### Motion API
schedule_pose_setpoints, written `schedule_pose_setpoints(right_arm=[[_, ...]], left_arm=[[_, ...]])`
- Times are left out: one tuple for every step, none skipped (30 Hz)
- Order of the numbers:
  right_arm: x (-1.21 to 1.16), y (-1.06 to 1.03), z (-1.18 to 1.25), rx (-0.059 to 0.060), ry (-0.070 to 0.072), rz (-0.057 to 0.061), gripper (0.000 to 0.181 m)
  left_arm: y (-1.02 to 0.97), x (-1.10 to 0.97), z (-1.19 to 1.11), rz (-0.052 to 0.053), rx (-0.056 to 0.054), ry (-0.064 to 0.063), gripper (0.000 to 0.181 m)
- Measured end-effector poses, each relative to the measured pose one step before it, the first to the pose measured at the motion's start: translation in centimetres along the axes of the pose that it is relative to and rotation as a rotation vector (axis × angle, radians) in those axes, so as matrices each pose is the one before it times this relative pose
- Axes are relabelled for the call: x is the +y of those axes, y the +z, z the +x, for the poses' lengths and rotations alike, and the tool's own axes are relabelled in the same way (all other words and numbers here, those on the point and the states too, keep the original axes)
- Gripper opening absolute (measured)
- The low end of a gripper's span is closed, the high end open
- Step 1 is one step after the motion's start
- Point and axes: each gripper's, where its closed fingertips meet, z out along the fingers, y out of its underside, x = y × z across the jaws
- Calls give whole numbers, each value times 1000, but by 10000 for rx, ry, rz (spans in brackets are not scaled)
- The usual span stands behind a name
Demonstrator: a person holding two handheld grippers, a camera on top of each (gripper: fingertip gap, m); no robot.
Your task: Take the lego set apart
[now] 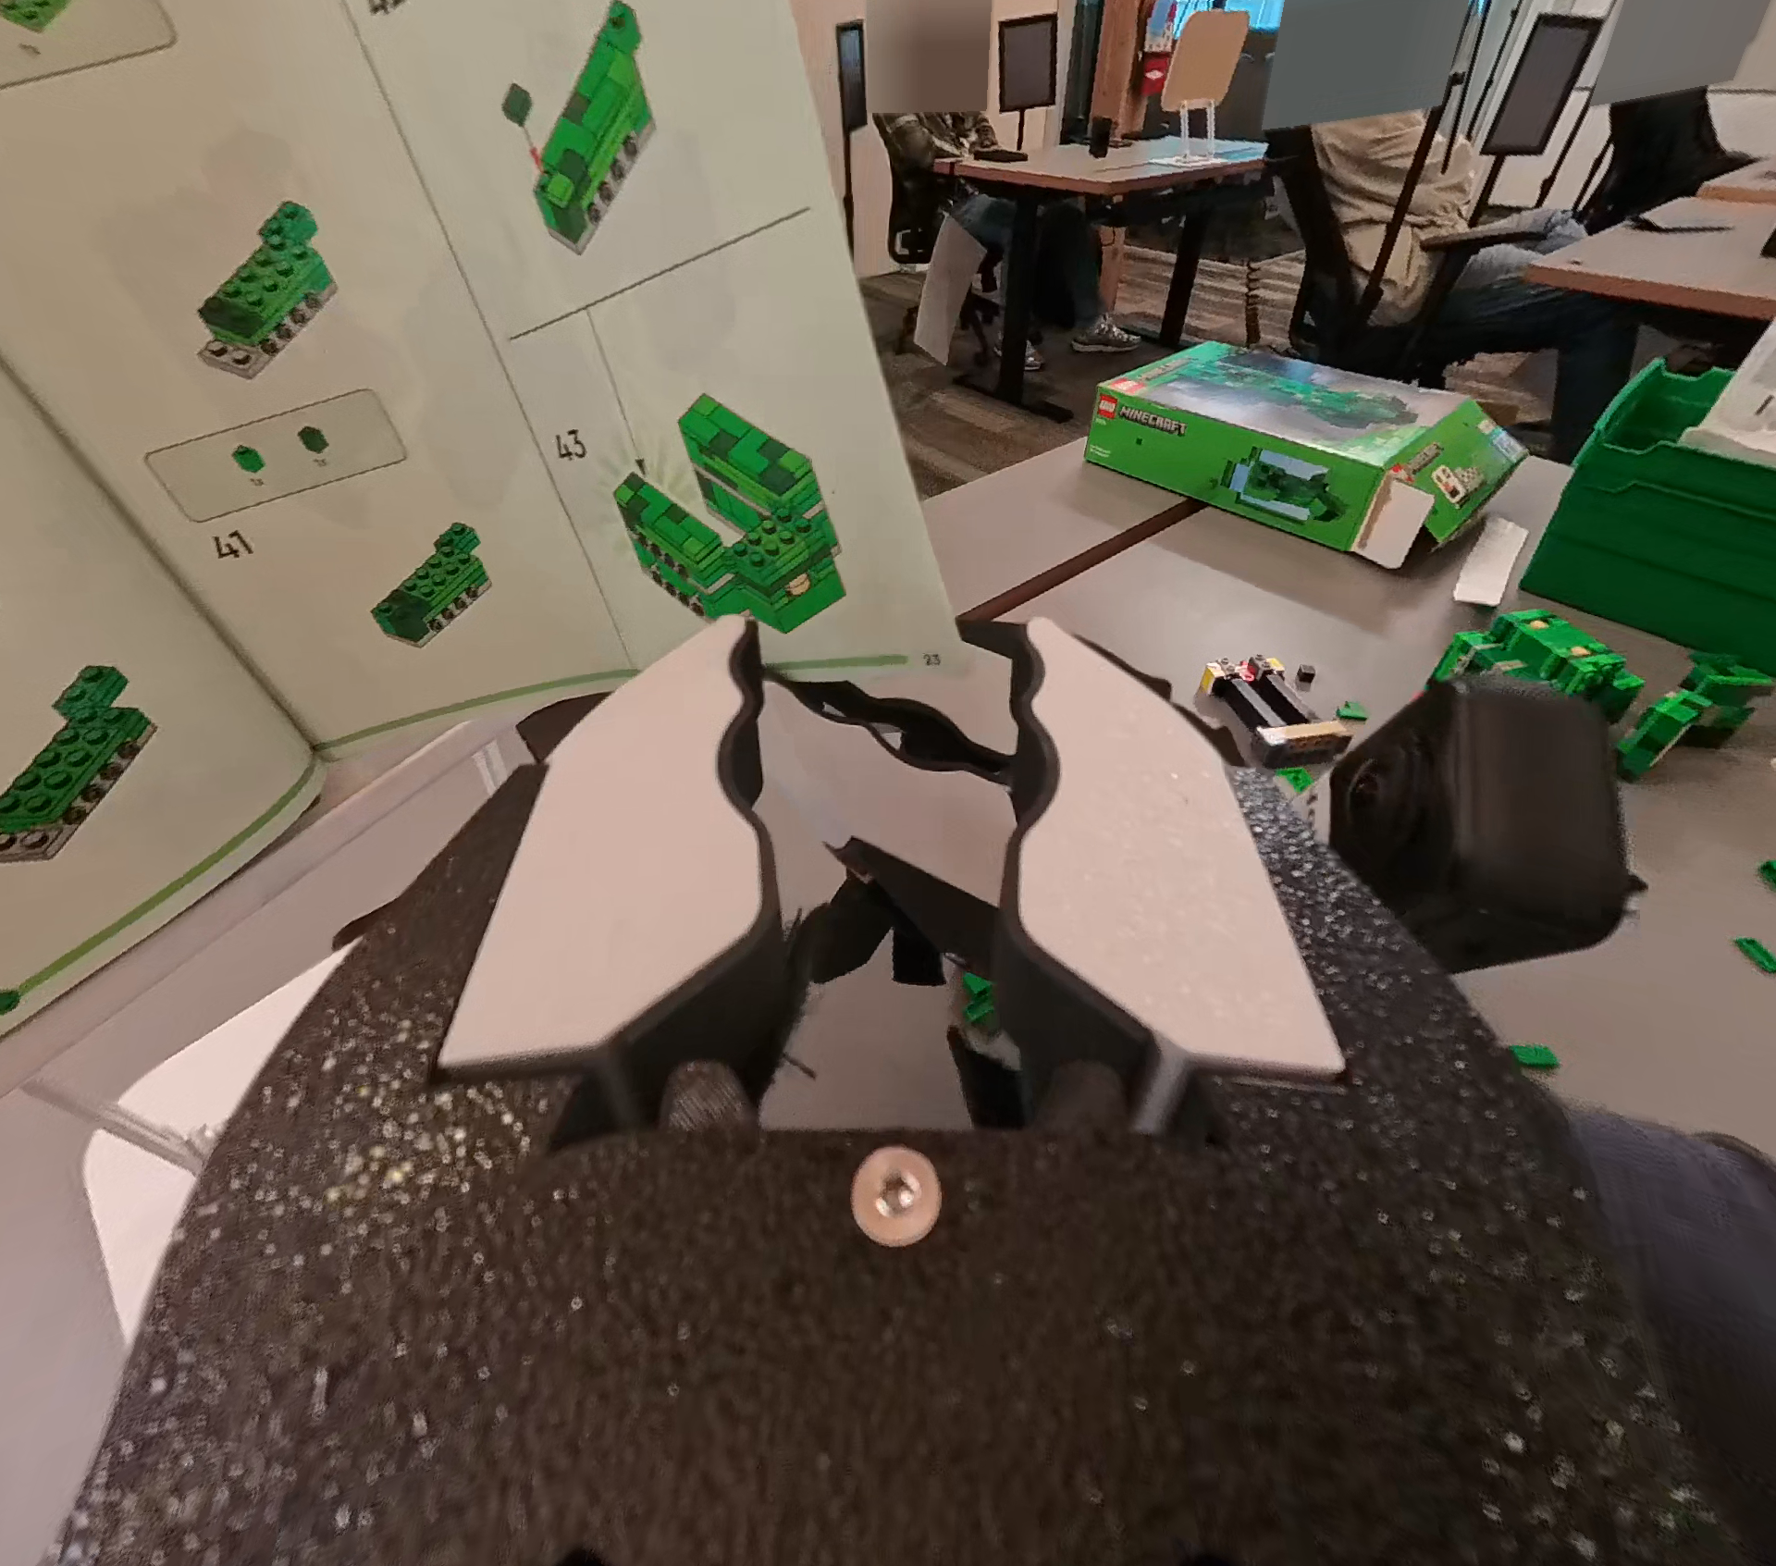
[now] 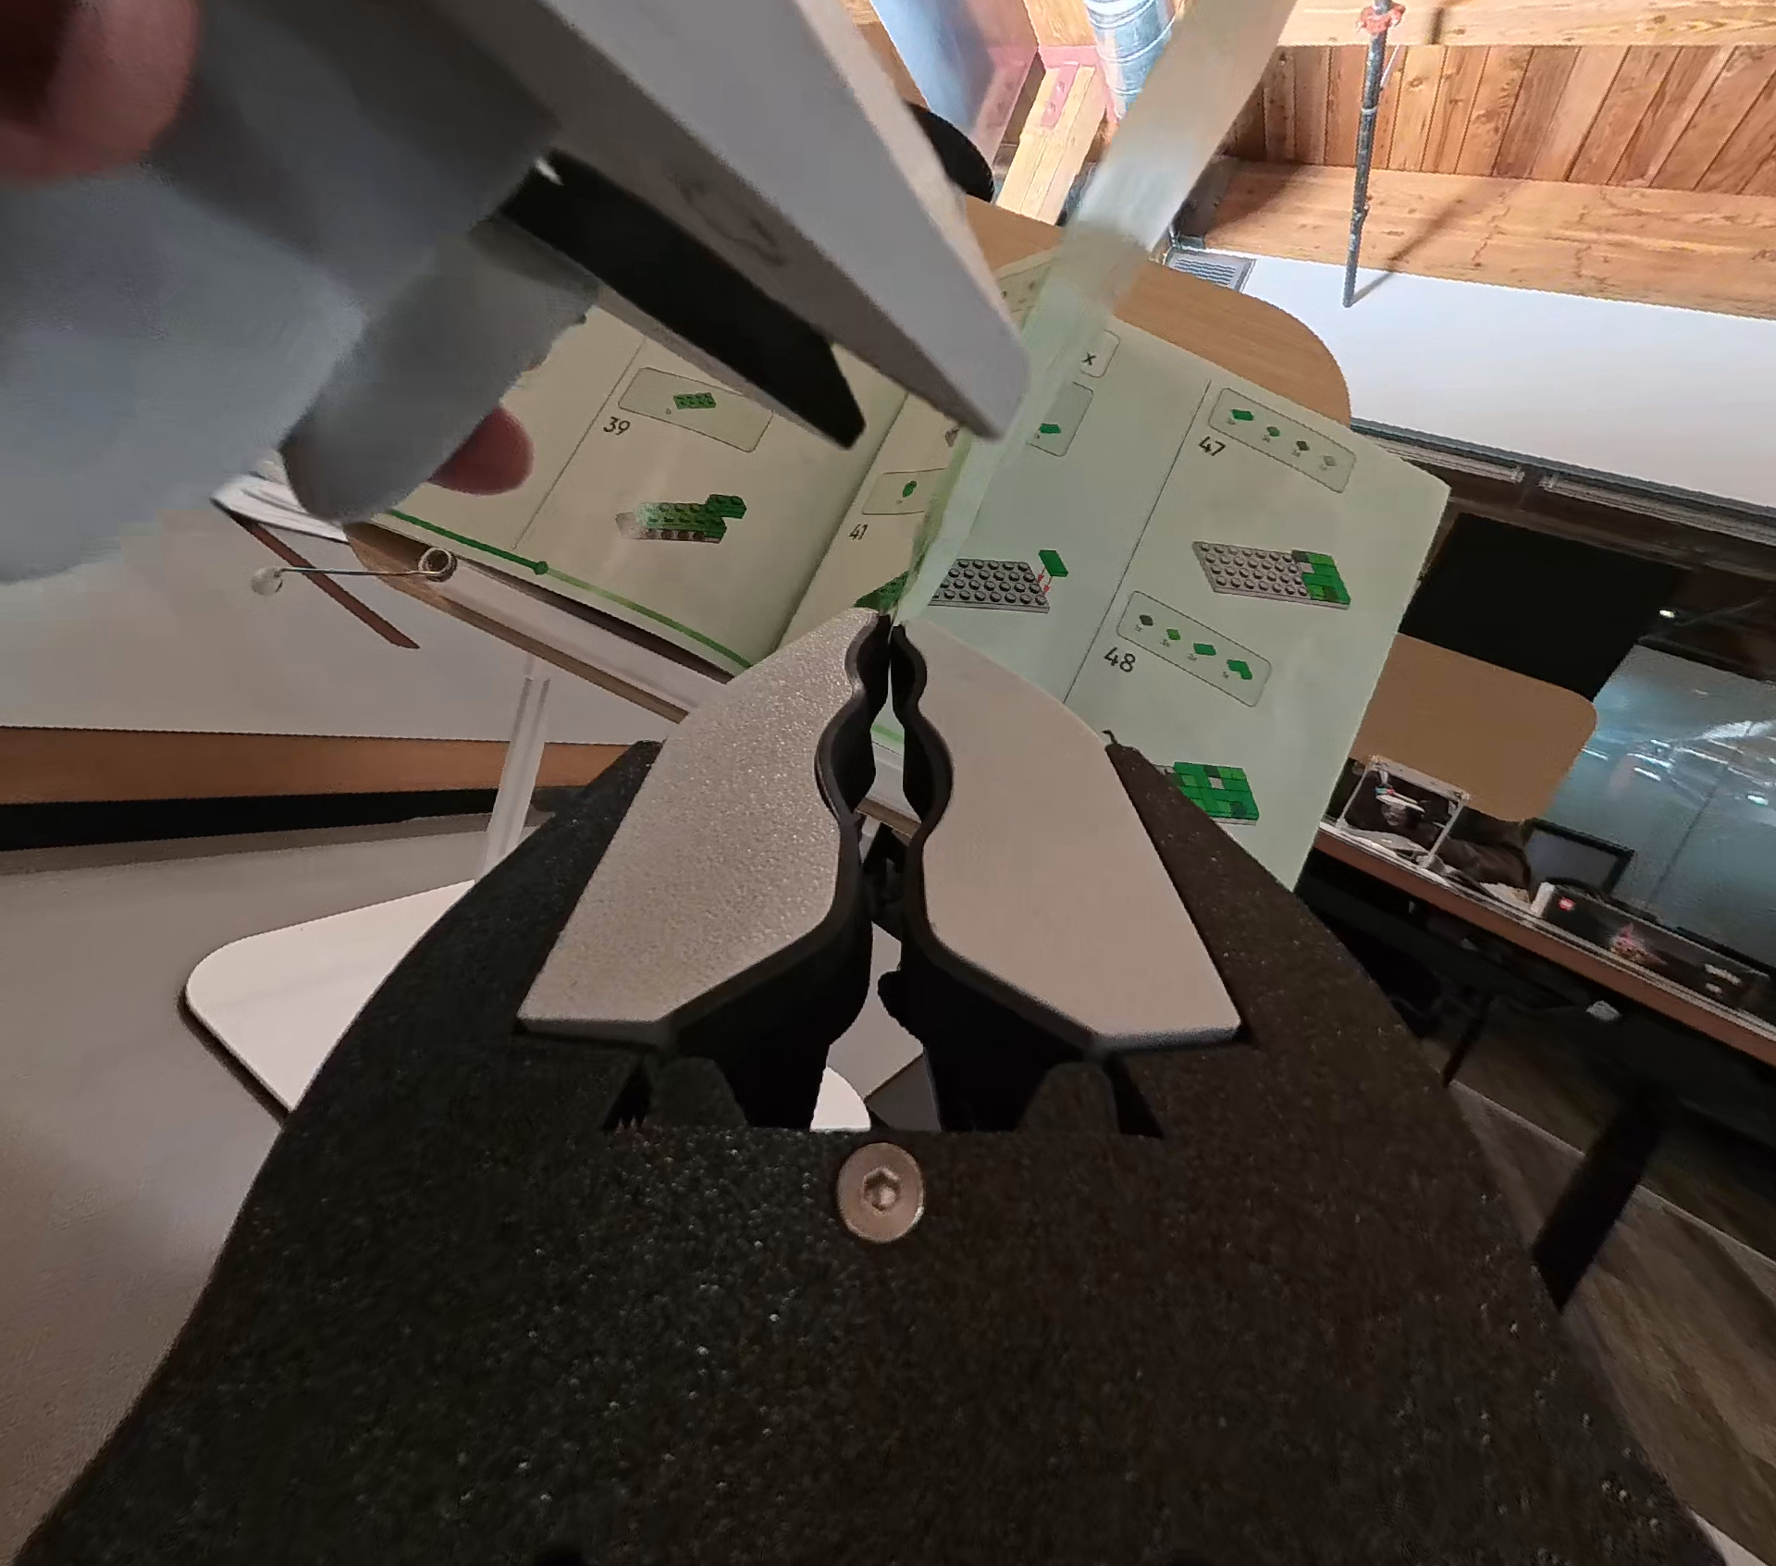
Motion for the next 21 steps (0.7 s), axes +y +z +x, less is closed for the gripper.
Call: schedule_pose_setpoints(right_arm=[[8, 13, -41, -14, -5, -1, 0], [22, 0, -10, -5, -9, -2, 0], [30, -2, -7, -4, 2, -4, 0], [39, 1, 9, -2, 25, -7, 0], [33, -2, 26, 0, 40, -5, 0], [22, -7, 30, 1, 39, 1, 0], [5, -9, 43, 3, 32, 5, 0], [9, -3, 25, 0, 30, 7, 0], [-12, 5, 16, -7, 29, 7, 0], [0, -3, 0, -9, 25, 7, 0], [-3, -4, 6, -2, 17, 6, 0], [-5, 2, -10, -3, 9, 3, 0], [24, 1, -12, -10, 4, -6, 0], [17, 13, -17, -9, 3, -8, 0], [12, 7, -13, -8, 8, 3, 0], [-11, -2, -13, -10, 15, 9, 0], [-9, 5, -29, -15, 13, 7, 0], [-13, 7, -17, -14, 4, 4, 0], [-13, 2, -27, -9, -4, 4, 0], [-2, 8, -24, -5, -9, 4, 0], [9, 2, -22, -3, -14, 2, 0]], left_arm=[[145, 176, -41, -102, -36, 112, 47], [113, 160, -115, -87, -71, 61, 44], [71, 104, -112, -44, -59, -2, 41], [37, 26, -86, 11, -20, -66, 37], [22, -23, 19, 44, 61, -102, 35], [7, -42, 61, 51, 103, -115, 34], [-3, -34, 88, 52, 125, -114, 34], [7, 4, 126, 26, 154, -110, 34], [-1, 43, 98, 1, 146, -99, 34], [-13, 33, -2, 2, 67, -89, 34], [-22, 28, -106, 7, -17, -57, 34], [-25, 35, -97, -4, -29, -5, 33], [-28, 31, -19, -15, 11, 17, 33], [-10, 1, -12, 0, 0, 3, 32], [-12, -24, -1, 13, -1, 12, 30], [11, -9, 1, 16, -4, 19, 28], [32, -25, -20, 17, -12, 8, 26], [43, -3, -8, 15, -9, -2, 23], [46, 4, -18, 16, -3, -5, 19], [59, -17, -38, 32, -9, -18, 16], [46, -14, -47, 38, -1, -35, 13]])
